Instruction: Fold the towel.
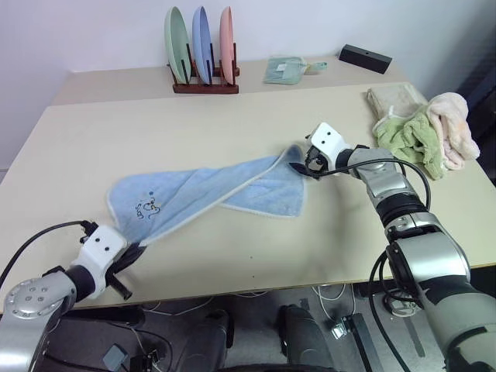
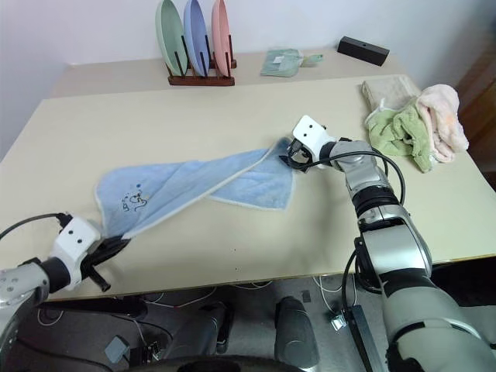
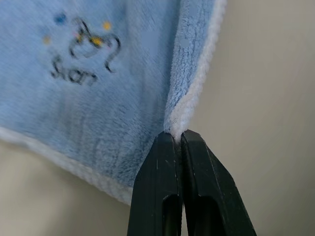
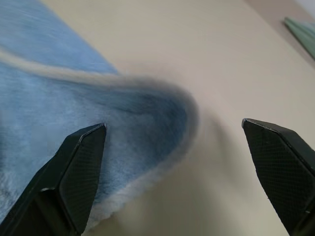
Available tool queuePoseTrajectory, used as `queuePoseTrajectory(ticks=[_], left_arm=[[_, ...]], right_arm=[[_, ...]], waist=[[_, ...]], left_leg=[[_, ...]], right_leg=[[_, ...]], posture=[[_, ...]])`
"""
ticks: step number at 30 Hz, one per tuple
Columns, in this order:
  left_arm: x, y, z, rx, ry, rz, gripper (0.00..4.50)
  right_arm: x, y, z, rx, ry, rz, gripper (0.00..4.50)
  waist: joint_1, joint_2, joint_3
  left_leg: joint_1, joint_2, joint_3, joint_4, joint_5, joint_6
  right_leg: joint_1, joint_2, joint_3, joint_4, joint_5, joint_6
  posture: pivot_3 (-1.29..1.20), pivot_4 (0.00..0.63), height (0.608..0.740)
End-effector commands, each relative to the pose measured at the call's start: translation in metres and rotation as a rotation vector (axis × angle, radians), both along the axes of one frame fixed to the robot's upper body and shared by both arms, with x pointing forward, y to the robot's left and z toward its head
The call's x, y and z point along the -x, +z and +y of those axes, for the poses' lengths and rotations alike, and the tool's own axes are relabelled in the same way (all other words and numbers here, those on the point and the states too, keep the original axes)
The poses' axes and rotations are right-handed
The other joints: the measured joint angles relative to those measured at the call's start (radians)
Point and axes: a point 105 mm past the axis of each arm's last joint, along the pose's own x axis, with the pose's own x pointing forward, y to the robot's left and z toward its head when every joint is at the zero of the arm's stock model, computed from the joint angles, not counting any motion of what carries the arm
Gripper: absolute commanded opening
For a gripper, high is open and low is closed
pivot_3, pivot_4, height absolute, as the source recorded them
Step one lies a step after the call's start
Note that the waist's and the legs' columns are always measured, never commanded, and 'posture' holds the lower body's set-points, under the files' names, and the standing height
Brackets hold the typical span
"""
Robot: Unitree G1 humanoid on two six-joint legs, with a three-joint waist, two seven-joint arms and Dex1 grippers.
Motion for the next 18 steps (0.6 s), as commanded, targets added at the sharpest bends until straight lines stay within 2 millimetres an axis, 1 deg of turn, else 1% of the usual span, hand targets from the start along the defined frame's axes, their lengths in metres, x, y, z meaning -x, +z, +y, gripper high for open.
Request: queuePoseTrajectory(ticks=[1, 5, 6, 8, 11, 12, 14, 15, 18], left_arm=[[0.007, 0.005, 0.009, -0.037, 0.004, -0.008, 0.07], [0.010, 0.003, 0.011, -0.040, 0.011, -0.001, 0.07], [0.010, 0.003, 0.011, -0.036, 0.015, -0.002, 0.02], [0.011, 0.002, 0.010, -0.030, 0.017, -0.002, 0.00], [0.012, 0.001, 0.008, -0.025, 0.014, 0.001, 0.00], [0.012, 0.001, 0.007, -0.024, 0.014, 0.001, 0.00], [0.012, 0.001, 0.007, -0.024, 0.013, 0.001, 0.00], [0.011, 0.001, 0.007, -0.023, 0.013, 0.000, 0.00], [0.011, 0.001, 0.007, -0.020, 0.015, -0.004, 0.00]], right_arm=[[-0.006, 0.018, 0.012, -0.001, 0.026, -0.063, 4.50], [-0.006, 0.020, 0.025, 0.015, 0.074, -0.077, 4.50], [-0.006, 0.021, 0.028, 0.016, 0.086, -0.082, 4.25], [-0.005, 0.025, 0.034, 0.018, 0.111, -0.109, 3.68], [-0.003, 0.029, 0.043, 0.065, 0.164, -0.168, 2.13], [-0.002, 0.030, 0.045, 0.055, 0.169, -0.175, 1.64], [-0.002, 0.033, 0.047, 0.032, 0.173, -0.182, 0.52], [-0.002, 0.033, 0.047, 0.029, 0.174, -0.184, 0.06], [-0.001, 0.030, 0.044, 0.092, 0.181, -0.212, 0.06]], waist=[[-0.001, 0.000, 0.000], [-0.008, 0.000, 0.000], [-0.008, 0.000, 0.000], [-0.008, 0.000, 0.000], [-0.008, 0.000, 0.000], [-0.008, 0.000, 0.000], [-0.008, 0.000, 0.000], [-0.008, 0.000, 0.000], [-0.008, 0.000, 0.000]], left_leg=[[0.000, 0.000, 0.000, 0.000, 0.000, 0.000], [0.001, 0.001, 0.001, 0.000, 0.000, 0.000], [0.001, 0.001, 0.001, -0.001, 0.000, 0.000], [0.001, 0.001, 0.002, -0.001, 0.000, 0.000], [0.001, 0.002, 0.002, -0.002, 0.000, 0.000], [0.001, 0.002, 0.003, -0.002, 0.000, 0.000], [0.002, 0.002, 0.003, -0.002, 0.000, 0.000], [0.002, 0.002, 0.003, -0.002, 0.000, 0.000], [0.002, 0.002, 0.003, -0.002, 0.000, 0.000]], right_leg=[[0.000, 0.000, 0.000, 0.000, 0.000, 0.000], [0.000, 0.002, 0.002, 0.000, 0.000, 0.000], [-0.001, 0.002, 0.003, 0.000, 0.000, 0.000], [-0.001, 0.002, 0.004, 0.000, 0.000, 0.000], [-0.002, 0.003, 0.006, 0.000, 0.000, 0.000], [-0.002, 0.003, 0.006, 0.000, 0.000, 0.000], [-0.002, 0.003, 0.007, 0.000, 0.000, 0.000], [-0.002, 0.004, 0.007, 0.000, 0.000, 0.000], [-0.002, 0.004, 0.008, 0.000, 0.000, 0.000]], posture=[[0.00, 0.150, 0.740], [0.00, 0.150, 0.740], [0.00, 0.150, 0.740], [0.00, 0.150, 0.740], [0.00, 0.150, 0.740], [0.00, 0.150, 0.740], [0.00, 0.150, 0.740], [0.00, 0.150, 0.740], [0.00, 0.150, 0.740]])
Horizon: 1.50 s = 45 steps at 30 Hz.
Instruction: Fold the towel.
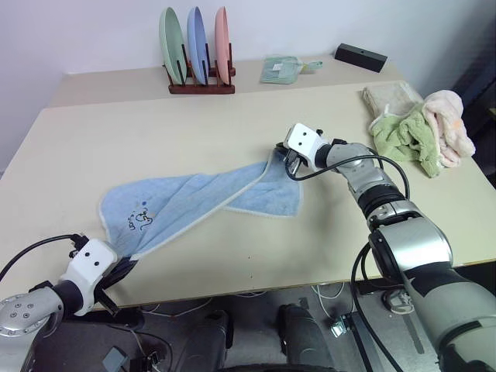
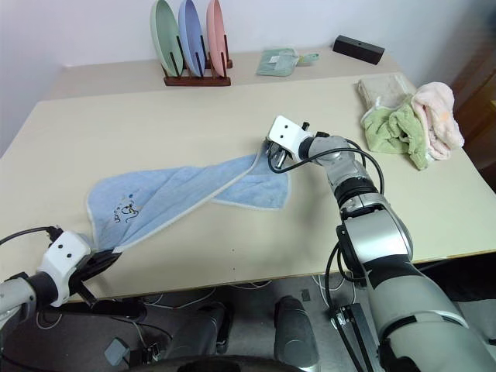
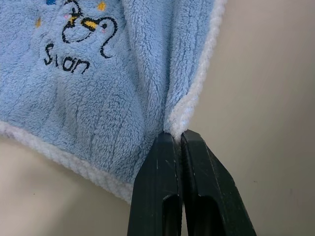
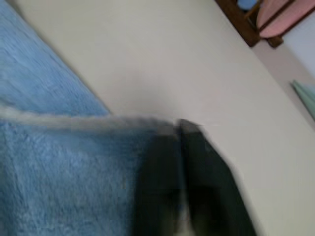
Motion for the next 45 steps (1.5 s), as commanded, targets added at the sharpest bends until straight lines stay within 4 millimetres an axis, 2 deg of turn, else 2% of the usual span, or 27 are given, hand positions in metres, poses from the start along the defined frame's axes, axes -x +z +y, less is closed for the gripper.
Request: queuePoseTrajectory(ticks=[1, 5, 10, 14, 17, 22, 26, 31, 36, 42, 45], left_arm=[[-0.001, 0.005, 0.000, -0.011, 0.000, -0.022, 0.00], [-0.012, 0.016, 0.001, -0.006, 0.017, -0.091, 0.00], [-0.043, 0.053, 0.013, 0.044, 0.094, -0.259, 0.00], [-0.045, 0.054, 0.011, 0.035, 0.053, -0.238, 0.00], [-0.035, 0.037, 0.006, -0.009, -0.013, -0.138, 0.00], [-0.007, 0.004, 0.004, -0.094, -0.101, 0.044, 0.00], [0.003, -0.008, 0.016, -0.135, -0.067, 0.081, 0.00], [0.026, -0.017, 0.024, -0.146, -0.078, 0.163, 0.00], [0.042, -0.017, 0.034, -0.127, -0.047, 0.214, 0.00], [0.054, -0.019, 0.040, -0.138, -0.026, 0.237, 0.00], [0.055, -0.019, 0.039, -0.135, -0.020, 0.229, 0.00]], right_arm=[[-0.002, 0.017, -0.001, 0.039, 0.012, -0.091, 0.06], [-0.002, 0.025, -0.013, 0.082, 0.003, -0.153, 0.06], [-0.002, 0.053, -0.038, 0.063, -0.040, -0.229, 0.06], [0.005, 0.046, -0.044, 0.039, -0.005, -0.151, 0.06], [0.010, 0.030, -0.041, 0.029, 0.025, -0.068, 0.90], [0.007, 0.019, -0.029, -0.090, 0.003, 0.035, 3.31], [0.004, 0.018, -0.018, -0.133, -0.006, 0.057, 3.31], [-0.001, 0.017, -0.004, -0.166, -0.014, 0.087, 3.31], [-0.005, 0.014, 0.007, -0.203, -0.030, 0.139, 3.31], [-0.001, 0.005, 0.023, -0.230, 0.010, 0.204, 3.31], [0.003, 0.005, 0.034, -0.204, 0.063, 0.182, 2.49]], waist=[[0.000, 0.000, 0.000], [0.003, 0.000, 0.000], [0.004, 0.000, 0.000], [-0.007, 0.000, 0.000], [-0.013, 0.000, 0.000], [-0.023, 0.001, 0.001], [-0.022, 0.001, 0.000], [-0.027, 0.002, 0.000], [-0.028, 0.002, 0.000], [-0.029, 0.002, 0.000], [-0.029, 0.002, 0.000]], left_leg=[[0.000, 0.000, 0.000, 0.000, 0.000, 0.000], [0.000, 0.000, 0.000, 0.000, 0.000, 0.000], [0.000, 0.000, 0.000, 0.001, 0.000, 0.000], [0.001, 0.001, 0.002, 0.000, 0.000, 0.000], [0.002, 0.005, 0.004, 0.001, -0.003, -0.001], [0.002, 0.010, 0.006, 0.001, -0.004, -0.001], [0.003, 0.011, 0.006, 0.001, -0.004, -0.001], [0.005, 0.012, 0.009, -0.002, -0.004, -0.002], [0.015, 0.014, 0.016, -0.010, -0.005, -0.002], [0.016, 0.015, 0.016, -0.011, -0.005, -0.002], [0.015, 0.015, 0.016, -0.011, -0.005, -0.002]], right_leg=[[0.000, 0.000, 0.000, 0.000, 0.000, 0.000], [0.000, 0.000, 0.000, 0.000, 0.000, 0.000], [0.000, 0.001, 0.000, 0.000, 0.000, 0.000], [0.000, 0.001, 0.003, 0.000, 0.001, 0.000], [0.000, 0.005, 0.004, 0.000, 0.001, -0.001], [-0.001, 0.009, 0.006, -0.001, 0.002, -0.004], [-0.001, 0.010, 0.006, 0.000, 0.003, -0.004], [-0.001, 0.010, 0.008, -0.001, 0.003, -0.004], [0.002, 0.011, 0.013, -0.001, 0.001, -0.006], [0.001, 0.013, 0.014, -0.001, 0.001, -0.007], [0.001, 0.013, 0.014, -0.001, 0.001, -0.007]], posture=[[0.00, 0.150, 0.740], [0.00, 0.150, 0.740], [0.00, 0.150, 0.740], [0.00, 0.150, 0.740], [0.00, 0.150, 0.740], [0.00, 0.150, 0.740], [0.00, 0.150, 0.740], [0.00, 0.150, 0.740], [0.00, 0.150, 0.740], [0.00, 0.150, 0.740], [0.00, 0.150, 0.740]])
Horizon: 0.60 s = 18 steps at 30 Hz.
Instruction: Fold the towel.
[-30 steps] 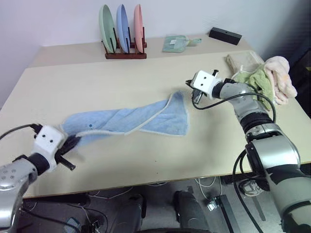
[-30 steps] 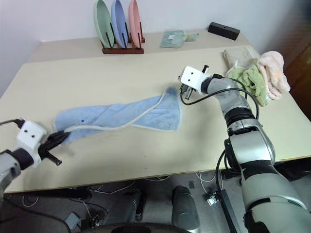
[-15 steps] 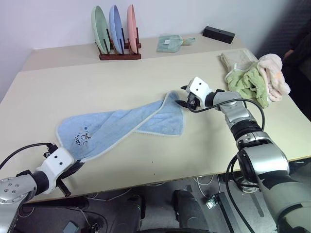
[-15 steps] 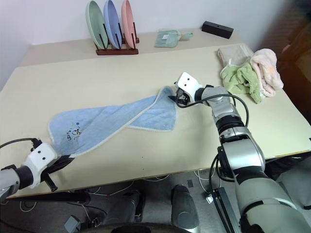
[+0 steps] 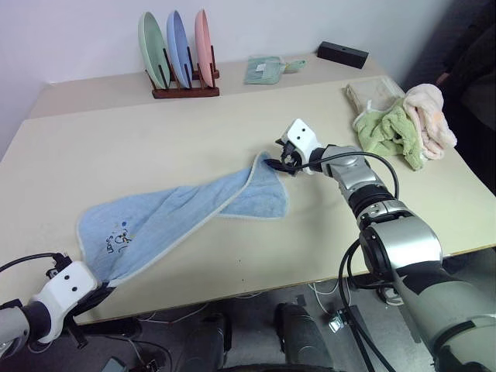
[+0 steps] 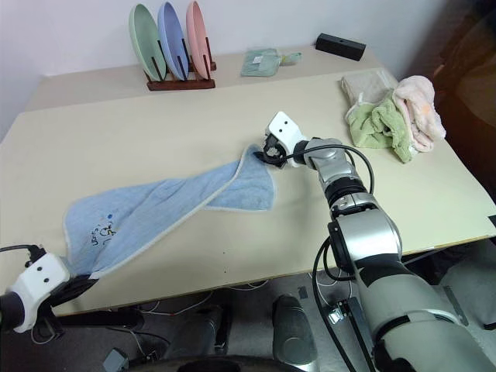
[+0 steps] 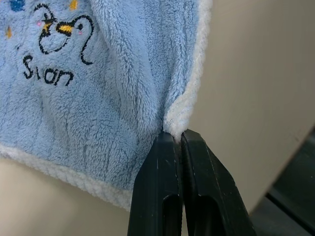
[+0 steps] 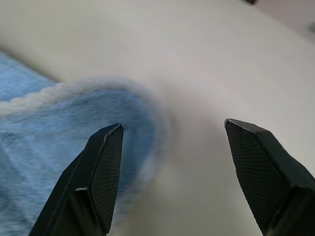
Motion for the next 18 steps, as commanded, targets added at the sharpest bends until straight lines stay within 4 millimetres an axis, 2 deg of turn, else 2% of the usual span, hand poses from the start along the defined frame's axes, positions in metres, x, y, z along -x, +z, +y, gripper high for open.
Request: queuePoseTrajectory(ticks=[1, 3, 5, 11, 16, 18], left_arm=[[0.013, -0.013, 0.007, -0.004, 0.048, 0.066, 0.00], [0.010, -0.011, 0.003, 0.011, 0.049, 0.047, 0.00], [0.006, -0.009, -0.002, 0.034, 0.050, 0.026, 0.00], [-0.004, -0.007, -0.010, 0.042, 0.034, -0.005, 0.00], [-0.016, -0.002, -0.015, 0.056, 0.025, -0.050, 0.00], [-0.025, 0.003, -0.018, 0.079, 0.025, -0.084, 0.00]], right_arm=[[0.000, 0.021, 0.015, -0.011, 0.060, -0.084, 2.11], [0.001, 0.023, 0.018, -0.021, 0.076, -0.094, 0.97], [0.004, 0.023, 0.020, -0.022, 0.106, -0.102, 0.04], [0.018, 0.015, 0.012, 0.058, 0.221, -0.127, 0.01], [0.037, 0.015, -0.015, 0.104, 0.297, -0.119, 0.01], [0.052, 0.018, -0.030, 0.123, 0.326, -0.097, 0.01]], waist=[[0.000, 0.000, 0.000], [0.001, 0.000, 0.000], [0.002, 0.000, 0.000], [0.009, 0.000, 0.000], [0.034, 0.001, 0.000], [0.038, 0.001, 0.000]], left_leg=[[0.000, 0.000, 0.000, 0.000, 0.000, 0.000], [0.000, 0.000, 0.000, 0.000, 0.000, 0.000], [0.000, 0.000, 0.000, 0.000, 0.000, 0.000], [0.000, -0.001, -0.001, 0.001, 0.000, 0.000], [0.000, -0.001, -0.001, 0.002, 0.000, 0.000], [0.000, -0.001, -0.001, 0.003, 0.000, 0.000]], right_leg=[[0.000, 0.000, 0.000, 0.000, 0.000, 0.000], [0.000, 0.000, 0.000, 0.000, 0.000, 0.000], [0.000, 0.000, 0.000, 0.000, 0.000, 0.000], [0.001, 0.000, 0.000, 0.000, 0.000, 0.000], [0.002, -0.001, -0.001, 0.000, 0.000, 0.000], [0.003, -0.001, -0.001, 0.000, 0.000, 0.000]], posture=[[0.00, 0.150, 0.740], [0.00, 0.150, 0.740], [0.00, 0.150, 0.740], [0.00, 0.150, 0.740], [0.00, 0.150, 0.740], [0.00, 0.150, 0.740]])
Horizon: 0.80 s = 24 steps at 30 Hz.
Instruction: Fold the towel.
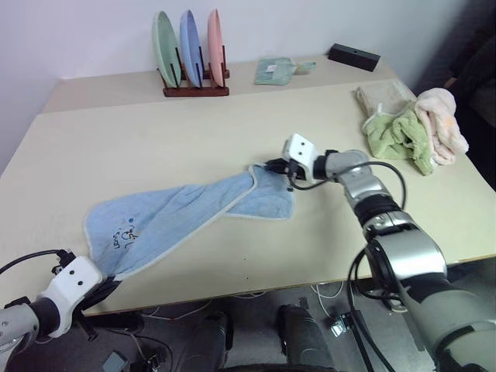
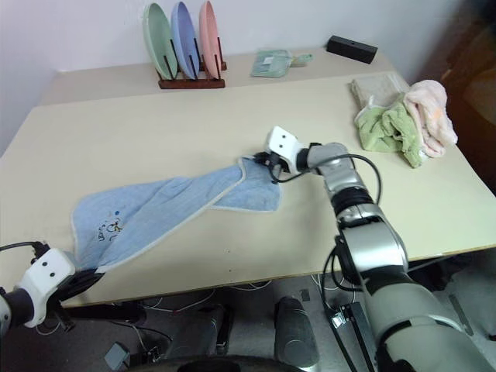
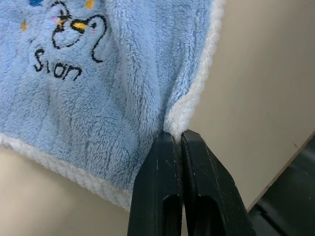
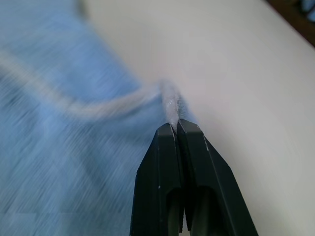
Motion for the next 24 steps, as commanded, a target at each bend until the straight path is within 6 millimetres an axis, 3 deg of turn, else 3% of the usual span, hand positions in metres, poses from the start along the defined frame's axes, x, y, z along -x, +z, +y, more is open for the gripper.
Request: queuePoseTrajectory(ticks=[1, 6, 10, 13, 18, 24], left_arm=[[-0.012, 0.003, -0.007, 0.042, 0.000, -0.035, 0.00], [-0.030, 0.014, -0.006, 0.063, 0.004, -0.092, 0.00], [-0.037, 0.009, -0.006, 0.035, -0.020, -0.083, 0.00], [-0.040, 0.008, -0.009, 0.035, -0.037, -0.086, 0.00], [-0.044, 0.010, -0.012, 0.046, -0.043, -0.096, 0.00], [-0.044, 0.009, -0.018, 0.061, -0.050, -0.095, 0.00]], right_arm=[[0.024, 0.024, -0.013, 0.013, 0.077, -0.016, 0.01], [0.060, 0.022, -0.047, 0.149, 0.062, 0.079, 0.01], [0.059, 0.008, -0.061, 0.245, -0.009, 0.061, 0.01], [0.050, 0.005, -0.064, 0.249, -0.063, 0.045, 0.90], [0.046, 0.001, -0.062, 0.269, -0.065, -0.028, 3.27], [0.048, -0.002, -0.049, 0.258, -0.034, -0.077, 3.27]], waist=[[0.006, 0.000, 0.000], [0.020, 0.000, 0.001], [0.017, -0.001, 0.000], [0.022, -0.001, 0.000], [0.027, -0.002, 0.001], [0.026, -0.002, 0.001]], left_leg=[[0.000, 0.000, 0.000, 0.000, 0.000, 0.000], [-0.002, 0.000, -0.002, 0.002, 0.000, 0.000], [-0.001, 0.001, 0.001, 0.002, 0.000, 0.000], [-0.001, 0.001, 0.001, 0.002, 0.000, 0.000], [-0.002, 0.000, 0.001, 0.003, 0.000, 0.000], [-0.002, 0.001, 0.001, 0.004, 0.000, 0.000]], right_leg=[[0.000, 0.000, 0.000, 0.000, 0.000, 0.000], [0.000, 0.000, -0.001, 0.000, 0.000, 0.000], [0.000, 0.000, -0.001, 0.000, 0.000, 0.000], [0.000, 0.000, -0.001, -0.001, 0.000, 0.000], [0.000, -0.001, -0.001, -0.001, 0.000, 0.000], [0.000, -0.001, -0.001, -0.001, 0.000, 0.000]], posture=[[0.00, 0.150, 0.740], [0.00, 0.150, 0.740], [0.00, 0.150, 0.740], [0.00, 0.150, 0.740], [0.00, 0.150, 0.740], [0.00, 0.150, 0.740]])
